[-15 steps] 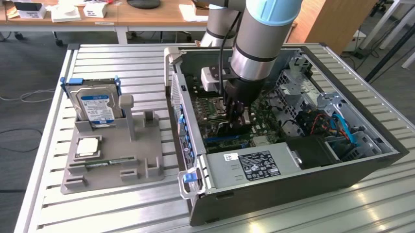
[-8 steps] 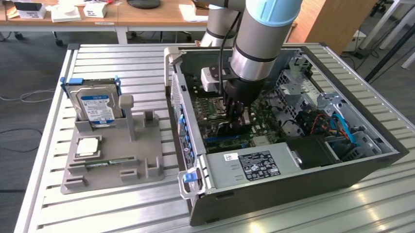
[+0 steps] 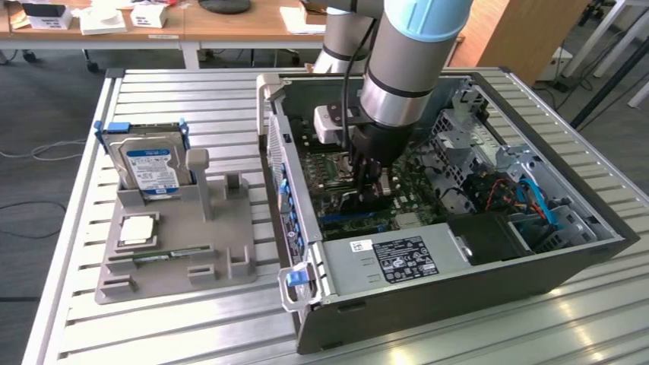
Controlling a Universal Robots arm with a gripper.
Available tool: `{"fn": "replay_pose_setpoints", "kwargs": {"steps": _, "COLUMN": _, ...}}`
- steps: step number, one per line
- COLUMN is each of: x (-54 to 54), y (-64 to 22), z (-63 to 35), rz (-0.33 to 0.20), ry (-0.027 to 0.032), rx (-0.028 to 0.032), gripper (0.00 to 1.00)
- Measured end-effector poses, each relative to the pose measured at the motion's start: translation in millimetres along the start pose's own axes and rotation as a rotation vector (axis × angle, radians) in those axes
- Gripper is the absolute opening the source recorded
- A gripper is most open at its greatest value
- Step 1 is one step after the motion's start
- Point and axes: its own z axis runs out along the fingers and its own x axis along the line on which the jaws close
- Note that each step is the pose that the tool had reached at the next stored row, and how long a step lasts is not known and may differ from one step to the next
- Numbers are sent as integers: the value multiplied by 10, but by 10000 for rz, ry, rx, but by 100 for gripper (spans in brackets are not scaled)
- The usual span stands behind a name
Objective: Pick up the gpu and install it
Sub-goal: 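Insert the gpu into the slot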
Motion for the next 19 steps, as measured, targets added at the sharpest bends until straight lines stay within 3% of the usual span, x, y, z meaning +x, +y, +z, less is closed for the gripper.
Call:
{"fn": "replay_pose_setpoints", "kwargs": {"steps": 2, "x": 0, "y": 0, "z": 1, "rz": 0, "ry": -1, "rx": 2, "gripper": 34}}
{"fn": "replay_pose_setpoints", "kwargs": {"steps": 4, "x": 0, "y": -1, "z": 1, "rz": -1, "ry": 0, "rx": 1, "gripper": 46}}
{"fn": "replay_pose_setpoints", "kwargs": {"steps": 11, "x": -1, "y": -1, "z": -7, "rz": -2, "ry": -8, "rx": 2, "gripper": 46}}
{"fn": "replay_pose_setpoints", "kwargs": {"steps": 19, "x": -5, "y": 0, "z": -151, "rz": -1, "ry": -28, "rx": 1, "gripper": 46}}
